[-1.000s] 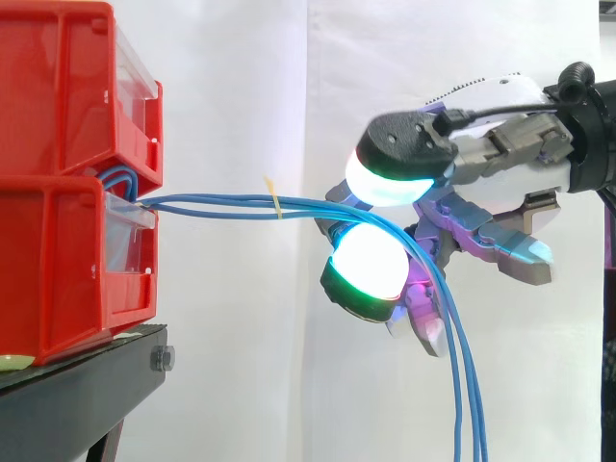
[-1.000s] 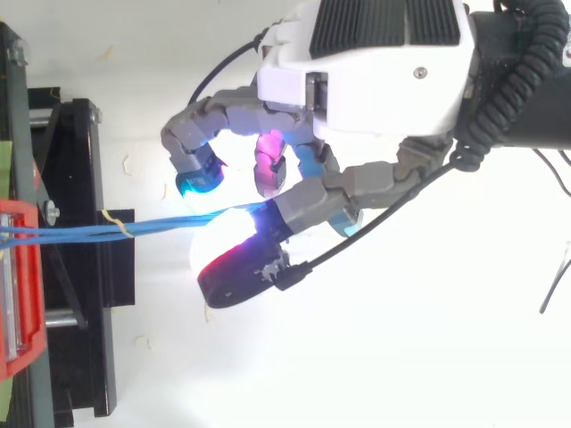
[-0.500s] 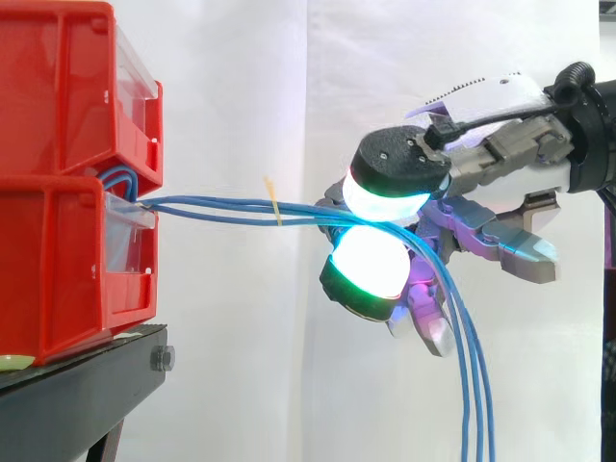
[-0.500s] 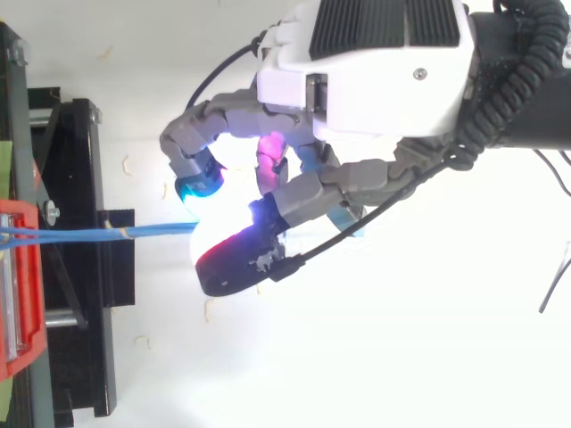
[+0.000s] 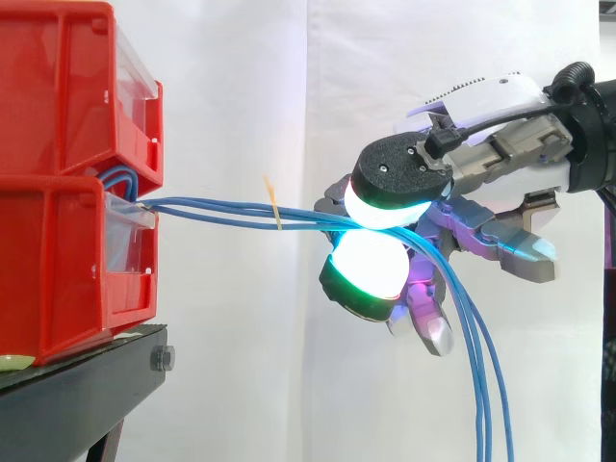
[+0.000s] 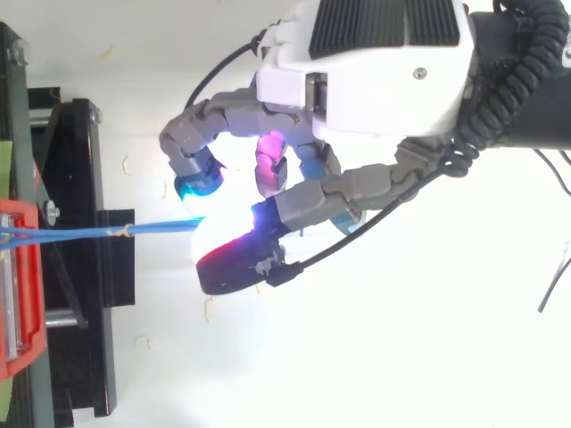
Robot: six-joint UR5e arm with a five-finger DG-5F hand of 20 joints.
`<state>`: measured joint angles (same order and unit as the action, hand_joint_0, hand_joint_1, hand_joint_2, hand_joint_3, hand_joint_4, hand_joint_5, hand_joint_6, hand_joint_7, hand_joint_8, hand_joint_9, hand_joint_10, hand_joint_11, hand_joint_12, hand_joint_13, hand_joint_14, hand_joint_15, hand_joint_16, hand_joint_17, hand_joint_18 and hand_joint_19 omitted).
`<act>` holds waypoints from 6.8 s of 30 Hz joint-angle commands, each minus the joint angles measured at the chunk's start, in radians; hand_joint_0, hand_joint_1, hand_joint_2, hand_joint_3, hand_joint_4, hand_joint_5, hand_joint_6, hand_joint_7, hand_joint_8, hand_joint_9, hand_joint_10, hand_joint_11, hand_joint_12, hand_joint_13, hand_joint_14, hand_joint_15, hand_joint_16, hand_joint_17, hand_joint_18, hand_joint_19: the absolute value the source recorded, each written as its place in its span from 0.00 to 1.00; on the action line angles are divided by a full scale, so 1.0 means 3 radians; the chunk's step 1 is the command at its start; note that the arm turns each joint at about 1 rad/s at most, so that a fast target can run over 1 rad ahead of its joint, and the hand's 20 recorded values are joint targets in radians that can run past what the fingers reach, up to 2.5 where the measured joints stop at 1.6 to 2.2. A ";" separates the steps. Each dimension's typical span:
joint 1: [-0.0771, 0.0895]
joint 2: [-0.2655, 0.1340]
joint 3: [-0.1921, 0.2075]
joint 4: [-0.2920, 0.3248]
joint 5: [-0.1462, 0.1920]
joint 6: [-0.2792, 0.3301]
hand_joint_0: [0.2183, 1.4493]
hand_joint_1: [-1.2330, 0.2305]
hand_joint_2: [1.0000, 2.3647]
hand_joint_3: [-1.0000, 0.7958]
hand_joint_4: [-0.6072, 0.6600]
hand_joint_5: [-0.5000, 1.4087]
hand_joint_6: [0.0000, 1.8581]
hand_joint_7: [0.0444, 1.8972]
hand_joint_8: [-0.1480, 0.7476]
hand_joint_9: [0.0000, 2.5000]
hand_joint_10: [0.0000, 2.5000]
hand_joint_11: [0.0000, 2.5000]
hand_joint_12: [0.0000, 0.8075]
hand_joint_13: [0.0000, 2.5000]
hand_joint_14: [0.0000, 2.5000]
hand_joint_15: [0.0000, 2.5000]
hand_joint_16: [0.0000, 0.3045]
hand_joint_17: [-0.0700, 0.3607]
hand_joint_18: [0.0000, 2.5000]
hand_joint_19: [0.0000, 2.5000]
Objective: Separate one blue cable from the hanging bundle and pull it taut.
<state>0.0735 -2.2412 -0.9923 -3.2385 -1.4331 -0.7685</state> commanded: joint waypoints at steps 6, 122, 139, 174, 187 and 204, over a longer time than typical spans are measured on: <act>0.0001 0.0000 -0.0001 0.0006 0.0001 0.0000 0.33 0.31 0.02 0.50 0.51 0.34 0.27 0.73 0.31 0.77 0.00 0.08 0.33 0.49 0.00 0.13 0.20 0.49 0.30 0.16; 0.0006 0.0000 -0.0006 -0.0004 0.0001 0.0000 0.37 0.24 0.01 0.37 0.51 0.33 0.27 0.72 0.27 0.75 0.01 0.13 0.27 0.46 0.01 0.16 0.15 0.40 0.25 0.21; 0.0006 0.0000 -0.0006 0.0006 0.0011 0.0000 0.29 0.25 0.00 0.28 0.53 0.33 0.27 0.73 0.27 0.74 0.01 0.12 0.28 0.45 0.01 0.16 0.15 0.41 0.25 0.21; 0.0006 0.0000 -0.0006 0.0006 0.0011 0.0000 0.39 0.30 0.01 0.40 0.49 0.33 0.27 0.70 0.26 0.76 0.01 0.13 0.27 0.47 0.01 0.16 0.14 0.39 0.26 0.21; 0.0006 0.0005 -0.0006 0.0011 0.0022 0.0000 0.39 0.22 0.01 0.39 0.48 0.33 0.27 0.70 0.27 0.75 0.01 0.13 0.27 0.46 0.01 0.16 0.14 0.39 0.26 0.21; 0.0011 0.0000 -0.0006 0.0011 0.0016 0.0000 0.17 0.59 0.00 0.28 0.53 0.34 0.27 0.69 0.29 0.77 0.00 0.09 0.32 0.49 0.00 0.14 0.19 0.47 0.29 0.19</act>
<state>0.0766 -2.2411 -0.9940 -3.2352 -1.4282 -0.7685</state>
